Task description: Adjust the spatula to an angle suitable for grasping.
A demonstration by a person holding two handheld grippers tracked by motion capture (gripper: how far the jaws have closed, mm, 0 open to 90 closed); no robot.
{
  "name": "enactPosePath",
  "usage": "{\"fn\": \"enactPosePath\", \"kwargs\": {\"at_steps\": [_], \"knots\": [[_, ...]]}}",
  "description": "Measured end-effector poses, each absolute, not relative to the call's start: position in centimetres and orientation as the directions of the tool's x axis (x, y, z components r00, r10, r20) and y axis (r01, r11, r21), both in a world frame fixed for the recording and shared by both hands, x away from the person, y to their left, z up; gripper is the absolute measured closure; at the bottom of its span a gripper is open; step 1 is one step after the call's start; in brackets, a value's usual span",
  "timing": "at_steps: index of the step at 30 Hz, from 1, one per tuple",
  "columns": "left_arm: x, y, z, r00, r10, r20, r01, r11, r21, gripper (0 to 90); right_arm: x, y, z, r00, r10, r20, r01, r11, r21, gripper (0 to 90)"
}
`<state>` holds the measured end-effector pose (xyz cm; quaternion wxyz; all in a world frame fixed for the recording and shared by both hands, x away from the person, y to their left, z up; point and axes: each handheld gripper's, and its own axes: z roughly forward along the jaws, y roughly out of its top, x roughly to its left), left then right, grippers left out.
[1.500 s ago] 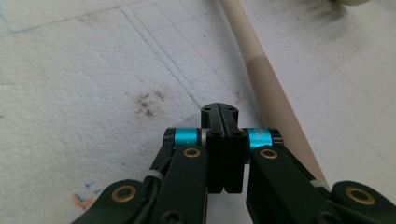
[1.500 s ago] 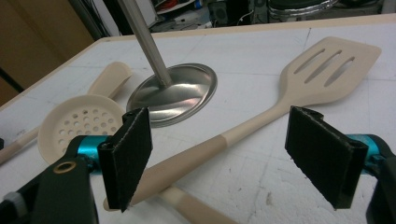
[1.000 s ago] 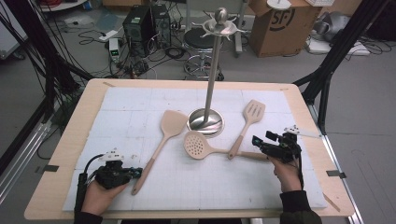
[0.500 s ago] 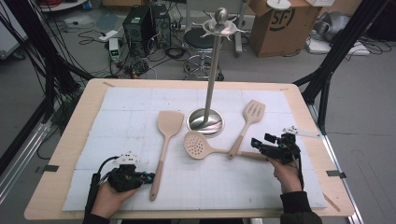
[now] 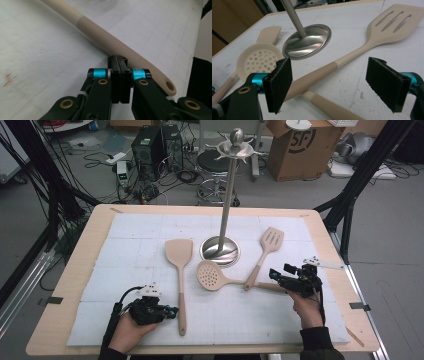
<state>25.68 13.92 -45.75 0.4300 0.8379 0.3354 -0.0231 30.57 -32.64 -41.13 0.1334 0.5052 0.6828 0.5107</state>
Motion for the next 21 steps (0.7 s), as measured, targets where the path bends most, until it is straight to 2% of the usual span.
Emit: {"fn": "enactPosePath", "kwargs": {"at_steps": [3,10,21], "knots": [[26.2,13.3,-45.8,0.781,0.520,-0.346,0.583,-0.409,0.702,90.0,30.7,-32.6,-41.2,-0.456,0.826,0.332,0.554,-0.028,0.832,20.4],[26.8,11.2,-45.8,0.803,0.500,-0.324,0.554,-0.429,0.713,90.0,30.8,-32.6,-40.9,-0.455,0.823,0.340,0.547,-0.043,0.836,20.4],[27.9,9.6,-45.8,0.803,0.486,-0.345,0.565,-0.435,0.701,90.0,30.9,-31.9,-40.5,-0.471,0.820,0.326,0.536,-0.027,0.844,20.4]]}}
